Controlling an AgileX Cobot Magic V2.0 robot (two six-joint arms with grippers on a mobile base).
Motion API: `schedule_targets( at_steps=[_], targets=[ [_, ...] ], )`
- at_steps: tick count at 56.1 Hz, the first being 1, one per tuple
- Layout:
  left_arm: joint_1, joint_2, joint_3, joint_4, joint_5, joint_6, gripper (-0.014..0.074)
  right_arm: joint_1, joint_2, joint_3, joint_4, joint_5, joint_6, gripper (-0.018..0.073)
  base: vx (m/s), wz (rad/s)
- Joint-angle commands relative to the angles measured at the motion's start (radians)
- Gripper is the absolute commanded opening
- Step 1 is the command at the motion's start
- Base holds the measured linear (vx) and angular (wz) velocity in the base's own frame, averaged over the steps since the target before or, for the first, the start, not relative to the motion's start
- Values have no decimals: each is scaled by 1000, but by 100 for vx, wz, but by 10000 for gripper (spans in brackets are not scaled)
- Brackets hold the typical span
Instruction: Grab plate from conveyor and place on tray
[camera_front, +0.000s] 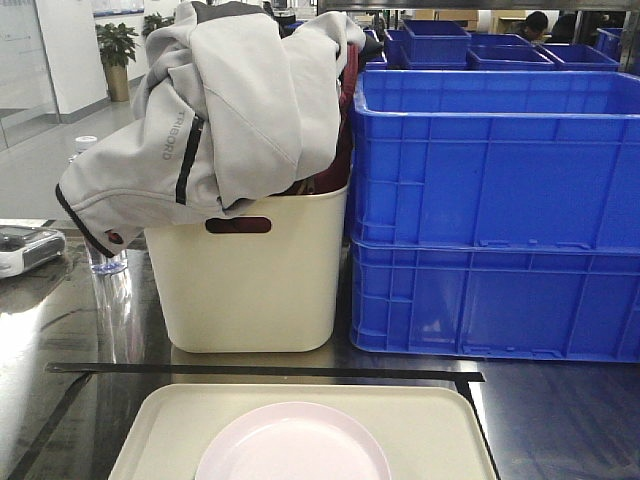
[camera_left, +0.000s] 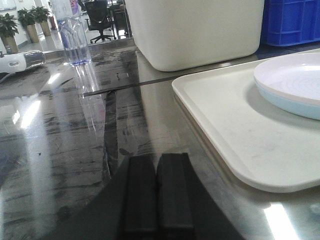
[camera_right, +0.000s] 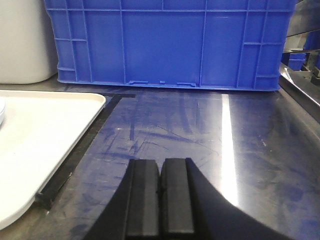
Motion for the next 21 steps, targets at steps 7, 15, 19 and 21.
schedule_targets(
  at_steps=[7, 15, 19, 21],
  targets=[
    [2, -18, 23, 0, -78, -9, 3, -7, -11, 16, -14, -76, -5, -9, 0, 0],
    [2, -18, 23, 0, -78, -9, 3, -7, -11, 16, -14, -76, -5, -9, 0, 0],
    [2, -18, 23, 0, -78, -9, 3, -7, -11, 16, -14, -76, -5, -9, 0, 0],
    [2, -18, 23, 0, -78, -9, 3, -7, -11, 16, -14, -76, -5, -9, 0, 0]
  ],
)
